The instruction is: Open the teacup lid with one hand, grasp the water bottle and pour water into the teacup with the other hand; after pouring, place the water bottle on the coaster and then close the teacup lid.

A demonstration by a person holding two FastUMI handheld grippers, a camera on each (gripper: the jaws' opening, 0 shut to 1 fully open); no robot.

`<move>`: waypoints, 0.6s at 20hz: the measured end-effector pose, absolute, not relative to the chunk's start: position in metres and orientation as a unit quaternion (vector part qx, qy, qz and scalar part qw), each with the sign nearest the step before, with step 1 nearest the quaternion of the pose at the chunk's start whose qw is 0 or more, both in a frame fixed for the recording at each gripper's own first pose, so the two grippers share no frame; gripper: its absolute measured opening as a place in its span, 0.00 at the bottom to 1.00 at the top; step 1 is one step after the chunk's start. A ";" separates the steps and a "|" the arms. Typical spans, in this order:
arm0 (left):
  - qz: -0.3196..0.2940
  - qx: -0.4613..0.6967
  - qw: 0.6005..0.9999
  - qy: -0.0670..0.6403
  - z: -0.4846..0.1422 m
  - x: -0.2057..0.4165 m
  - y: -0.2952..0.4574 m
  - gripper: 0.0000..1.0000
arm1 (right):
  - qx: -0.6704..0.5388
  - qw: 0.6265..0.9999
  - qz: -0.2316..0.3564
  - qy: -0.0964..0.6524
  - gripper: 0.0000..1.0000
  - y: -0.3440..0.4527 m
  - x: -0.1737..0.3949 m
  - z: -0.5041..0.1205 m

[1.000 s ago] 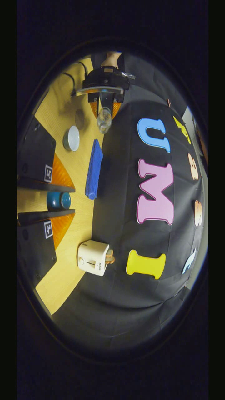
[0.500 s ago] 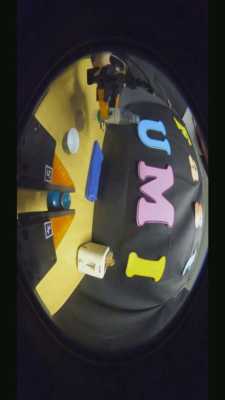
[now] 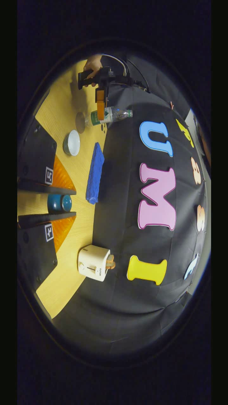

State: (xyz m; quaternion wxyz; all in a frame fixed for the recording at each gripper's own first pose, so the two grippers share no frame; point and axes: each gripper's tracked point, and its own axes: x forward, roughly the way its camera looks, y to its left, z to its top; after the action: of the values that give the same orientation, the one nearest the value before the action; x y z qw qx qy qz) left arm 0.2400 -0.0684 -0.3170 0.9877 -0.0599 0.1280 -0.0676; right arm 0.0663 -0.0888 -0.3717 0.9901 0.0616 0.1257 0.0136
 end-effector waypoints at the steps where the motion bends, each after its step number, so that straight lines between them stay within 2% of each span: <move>1: -0.064 -0.060 0.987 0.135 -0.324 0.239 -0.068 0.76 | 0.063 0.990 0.013 0.126 0.30 -0.089 0.066 -0.372; 2: -0.061 -0.060 0.986 0.140 -0.328 0.239 -0.067 0.76 | 0.064 0.990 0.012 0.126 0.34 -0.089 0.066 -0.372; 7: -0.069 -0.046 0.987 0.140 -0.338 0.239 -0.067 0.78 | 0.064 0.990 0.013 0.128 0.34 -0.085 0.064 -0.374; 8: -0.072 -0.044 0.986 0.140 -0.338 0.238 -0.068 0.78 | 0.064 0.990 0.012 0.126 0.30 -0.086 0.064 -0.374; 10: -0.076 -0.044 0.986 0.143 -0.338 0.238 -0.071 0.80 | 0.067 0.990 0.011 0.125 0.34 -0.085 0.064 -0.373; 12: -0.074 -0.041 0.986 0.143 -0.340 0.239 -0.071 0.88 | 0.067 0.990 0.011 0.126 0.26 -0.084 0.064 -0.374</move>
State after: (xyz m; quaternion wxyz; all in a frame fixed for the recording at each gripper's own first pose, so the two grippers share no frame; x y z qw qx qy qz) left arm 0.2390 -0.0711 -0.3404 0.9860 -0.0414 0.1434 -0.0742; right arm 0.0637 -0.0836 -0.3737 0.9897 0.0671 0.1257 0.0108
